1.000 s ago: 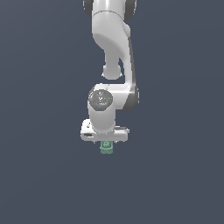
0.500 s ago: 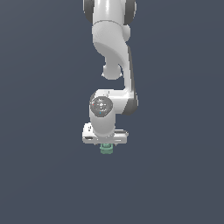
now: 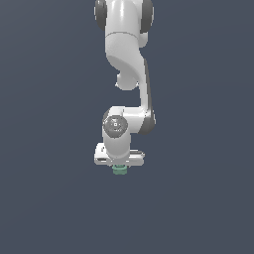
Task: Pick up the object and move it to a goal position.
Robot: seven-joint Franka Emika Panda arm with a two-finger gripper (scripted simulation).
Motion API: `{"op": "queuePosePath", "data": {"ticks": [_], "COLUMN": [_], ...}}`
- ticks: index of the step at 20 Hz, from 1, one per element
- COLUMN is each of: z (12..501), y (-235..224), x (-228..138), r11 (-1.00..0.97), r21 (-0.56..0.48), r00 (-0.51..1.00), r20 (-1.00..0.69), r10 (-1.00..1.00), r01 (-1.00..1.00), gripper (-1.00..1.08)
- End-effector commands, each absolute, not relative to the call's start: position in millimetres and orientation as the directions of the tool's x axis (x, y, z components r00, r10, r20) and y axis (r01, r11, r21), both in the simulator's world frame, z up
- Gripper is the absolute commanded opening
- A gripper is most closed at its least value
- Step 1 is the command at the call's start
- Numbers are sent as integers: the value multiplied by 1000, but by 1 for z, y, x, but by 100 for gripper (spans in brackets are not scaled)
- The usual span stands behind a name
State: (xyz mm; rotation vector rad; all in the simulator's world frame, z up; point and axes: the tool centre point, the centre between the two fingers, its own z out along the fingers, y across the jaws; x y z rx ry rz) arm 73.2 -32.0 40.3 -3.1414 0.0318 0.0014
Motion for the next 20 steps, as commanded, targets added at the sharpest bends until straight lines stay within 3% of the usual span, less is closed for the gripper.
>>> {"op": "queuePosePath", "data": {"ticks": [1,20], "z": [41,61], "y": [-32,-45], "x": [74,59], "r11": [-1000,-1000], "r21": [0,0], "r00": [1000,1000], "r20": [0,0], "r10": [-20,-20], "r01": [-20,-20], "gripper": [-100,-100]}}
